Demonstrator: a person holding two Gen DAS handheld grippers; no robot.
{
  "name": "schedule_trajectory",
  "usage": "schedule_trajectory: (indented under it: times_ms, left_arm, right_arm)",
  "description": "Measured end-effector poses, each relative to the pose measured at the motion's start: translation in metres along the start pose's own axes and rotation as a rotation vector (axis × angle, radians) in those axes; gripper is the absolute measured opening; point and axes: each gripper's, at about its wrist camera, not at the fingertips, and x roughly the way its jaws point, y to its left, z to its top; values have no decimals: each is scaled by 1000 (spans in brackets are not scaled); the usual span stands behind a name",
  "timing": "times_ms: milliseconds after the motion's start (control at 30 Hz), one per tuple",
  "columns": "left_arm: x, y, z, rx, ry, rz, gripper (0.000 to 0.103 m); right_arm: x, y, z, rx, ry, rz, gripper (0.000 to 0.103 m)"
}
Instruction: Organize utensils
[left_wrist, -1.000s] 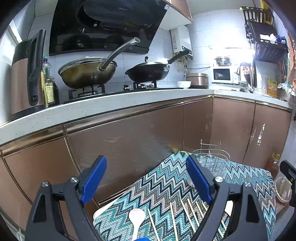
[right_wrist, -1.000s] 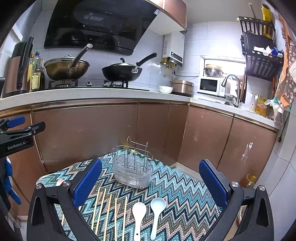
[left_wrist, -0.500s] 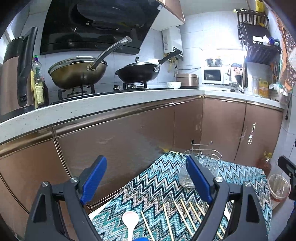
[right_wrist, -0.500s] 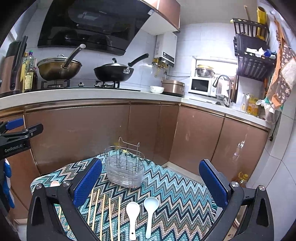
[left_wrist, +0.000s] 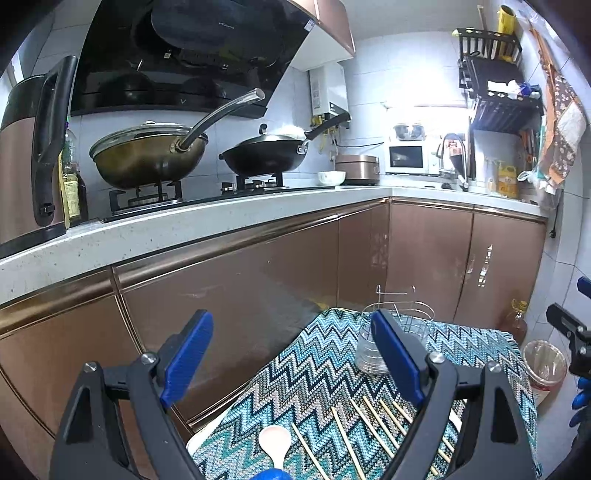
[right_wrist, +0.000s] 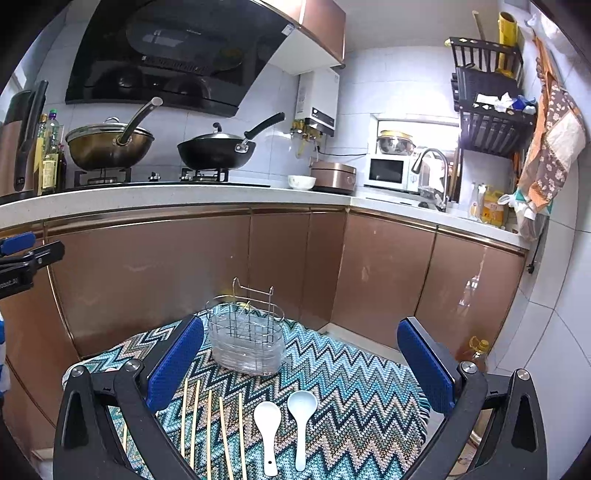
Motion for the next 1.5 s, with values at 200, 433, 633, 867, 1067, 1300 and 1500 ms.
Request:
schedule_trajectory:
  times_ms: [200,433,633,867,1067,1300,1500]
  left_arm:
    - [3,10,-3,-5,33,-38,87]
    - [11,23,-3,-40,61,-13,87]
    - [25,29,-9,-44,103,-13,87]
    - [46,43,-25,-42,184,-11,87]
    - [69,58,-43,-89,285,-36,86]
    - [102,68,-70,-160,414,-107,85]
    - [123,51,-96,-199,534,-236,81]
  right_arm:
    - [-12,11,3,-25,-21,-26,103]
    - [-10,17,1,-34,-23,-2,103]
    - [0,14,-2,-33,-1,24,103]
    - [24,16,-8,-32,66,62,103]
    - [44,19,-17,-51,121,99,103]
    - [73,14,-27,-42,208,143,103]
    - [100,1,-41,-3,298,171,101]
